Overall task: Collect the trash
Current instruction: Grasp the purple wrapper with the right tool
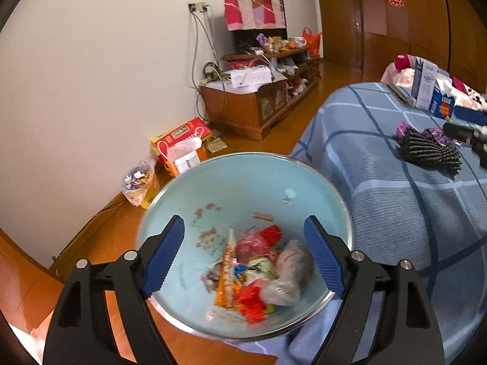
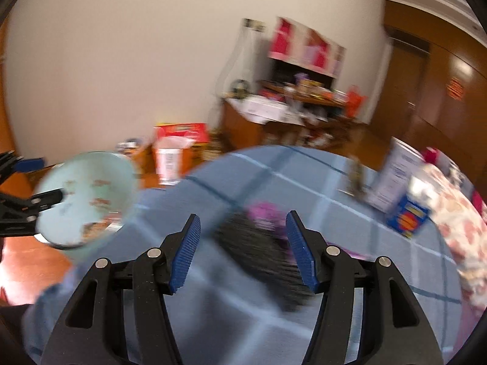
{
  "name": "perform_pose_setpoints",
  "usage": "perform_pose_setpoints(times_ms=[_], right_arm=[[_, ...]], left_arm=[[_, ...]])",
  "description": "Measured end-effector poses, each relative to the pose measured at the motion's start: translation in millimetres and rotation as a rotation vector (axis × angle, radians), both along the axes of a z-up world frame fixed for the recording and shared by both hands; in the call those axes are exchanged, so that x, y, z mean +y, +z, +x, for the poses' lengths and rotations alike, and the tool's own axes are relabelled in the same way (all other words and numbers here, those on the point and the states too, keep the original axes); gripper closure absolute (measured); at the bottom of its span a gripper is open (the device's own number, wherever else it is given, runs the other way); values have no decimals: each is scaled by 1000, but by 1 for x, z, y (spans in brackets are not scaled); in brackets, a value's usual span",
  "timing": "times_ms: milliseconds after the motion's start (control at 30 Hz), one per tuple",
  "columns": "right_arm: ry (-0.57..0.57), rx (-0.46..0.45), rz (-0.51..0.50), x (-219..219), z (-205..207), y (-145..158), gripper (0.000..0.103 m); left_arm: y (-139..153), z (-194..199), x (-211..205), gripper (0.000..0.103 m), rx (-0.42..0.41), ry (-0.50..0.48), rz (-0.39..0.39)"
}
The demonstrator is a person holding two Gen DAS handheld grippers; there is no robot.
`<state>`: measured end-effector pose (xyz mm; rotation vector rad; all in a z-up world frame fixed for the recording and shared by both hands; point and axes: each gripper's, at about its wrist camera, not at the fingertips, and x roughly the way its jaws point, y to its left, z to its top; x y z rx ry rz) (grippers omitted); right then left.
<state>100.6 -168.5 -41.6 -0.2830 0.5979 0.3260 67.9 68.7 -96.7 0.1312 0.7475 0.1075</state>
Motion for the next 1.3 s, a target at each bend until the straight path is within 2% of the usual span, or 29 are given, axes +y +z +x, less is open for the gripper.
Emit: perform_pose_setpoints(times_ms=[200,400,500,633,1067,1300], right_arm=[[-119,24,-20,-59,20,-6,45],[-97,103,-38,-74,32,-26,45],[-54,161,-64,-69,39,-38,45],[-27,186,-90,-62,41,-47,45],[11,202,-107,-55,44,-42,45],[15,128,-106,-57,44,-19,38]], left_arm=[[1,22,-33,17,-8,-34,3],[-3,40,-51,16,-1,-49,15],[-6,43,-53,16,8,-54,18],[-7,42,-52,15,11,-59,30],[3,45,-35,15,11,-40,17],[4,51,-21,15,11,2,9]])
